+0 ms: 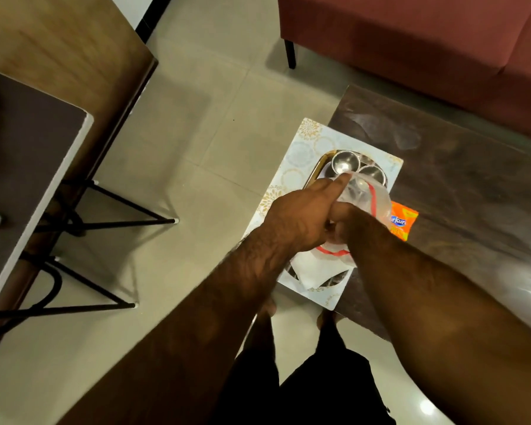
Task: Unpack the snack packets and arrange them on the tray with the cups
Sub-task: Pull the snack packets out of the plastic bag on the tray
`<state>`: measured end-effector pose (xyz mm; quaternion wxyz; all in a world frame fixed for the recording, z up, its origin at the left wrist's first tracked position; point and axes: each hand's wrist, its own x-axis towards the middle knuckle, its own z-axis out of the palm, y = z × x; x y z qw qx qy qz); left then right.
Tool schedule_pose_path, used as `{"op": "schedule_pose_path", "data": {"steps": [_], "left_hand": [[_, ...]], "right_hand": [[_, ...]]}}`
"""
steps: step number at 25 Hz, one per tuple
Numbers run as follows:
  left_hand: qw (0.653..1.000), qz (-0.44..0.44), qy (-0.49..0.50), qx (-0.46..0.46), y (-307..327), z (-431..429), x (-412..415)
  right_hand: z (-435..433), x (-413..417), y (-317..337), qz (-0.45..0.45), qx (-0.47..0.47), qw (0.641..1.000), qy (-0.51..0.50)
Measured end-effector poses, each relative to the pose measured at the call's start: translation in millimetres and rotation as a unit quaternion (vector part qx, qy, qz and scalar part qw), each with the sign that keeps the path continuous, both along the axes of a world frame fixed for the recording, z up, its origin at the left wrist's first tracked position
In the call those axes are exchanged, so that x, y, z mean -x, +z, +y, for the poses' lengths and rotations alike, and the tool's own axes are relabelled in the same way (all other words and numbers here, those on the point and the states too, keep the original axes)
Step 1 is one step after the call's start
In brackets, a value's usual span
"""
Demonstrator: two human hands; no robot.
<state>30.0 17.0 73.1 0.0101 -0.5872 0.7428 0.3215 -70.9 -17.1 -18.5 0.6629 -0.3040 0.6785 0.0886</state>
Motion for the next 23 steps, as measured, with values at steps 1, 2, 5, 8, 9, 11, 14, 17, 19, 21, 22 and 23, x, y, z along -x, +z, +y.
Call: {"op": "schedule_pose_path", "data": {"steps": [1, 2, 5, 8, 9, 11, 14, 17, 19, 21, 22, 23], "left_hand": [[1.0, 0.003, 0.002, -0.006, -2, -1, -2], [1.0, 0.007, 0.004, -0.012, -3, -2, -3], [1.0, 0.025, -0.004, -0.017, -6, -2, -7], [0.999, 0.022, -0.003, -0.028, -8, -3, -9], [0.999, 0.011, 0.001, -0.036, -8, -4, -10], [0.999, -0.013, 0.001, -0.037, -7, -6, -9], [0.997, -0.067, -0.01, -0.029, 0, -9, 1], [0.992, -0.118, -0.017, -0.028, 12, -12, 15], [0.996, -0.077, -0.02, -0.039, 22, -15, 20], [0.995, 0.078, 0.025, -0.053, 36, -16, 24], [0.978, 0.182, 0.087, -0.048, 42, -17, 25], [0.943, 0.279, 0.176, -0.035, 44, -19, 26]], "right_hand": [[-7, 3, -9, -0.01, 0.014, 1.0, -0.023], [-8, 3, -14, -0.054, 0.007, 0.998, -0.042], [-7, -15, -14, 0.011, 0.057, 0.994, -0.097], [-6, -34, -8, 0.256, 0.163, 0.936, 0.178], [-12, -28, -7, 0.214, 0.131, 0.962, 0.11], [-22, -8, -2, 0.055, 0.042, 0.967, -0.245], [-1, 9, 10, -0.027, 0.101, 0.953, -0.284], [5, 13, 28, 0.009, 0.107, 0.971, -0.212], [8, 24, 40, 0.002, 0.113, 0.972, -0.206], [7, 39, 50, -0.032, 0.11, 0.964, -0.238], [11, 42, 59, -0.019, 0.118, 0.965, -0.233], [15, 45, 66, -0.002, 0.143, 0.967, -0.211]]}}
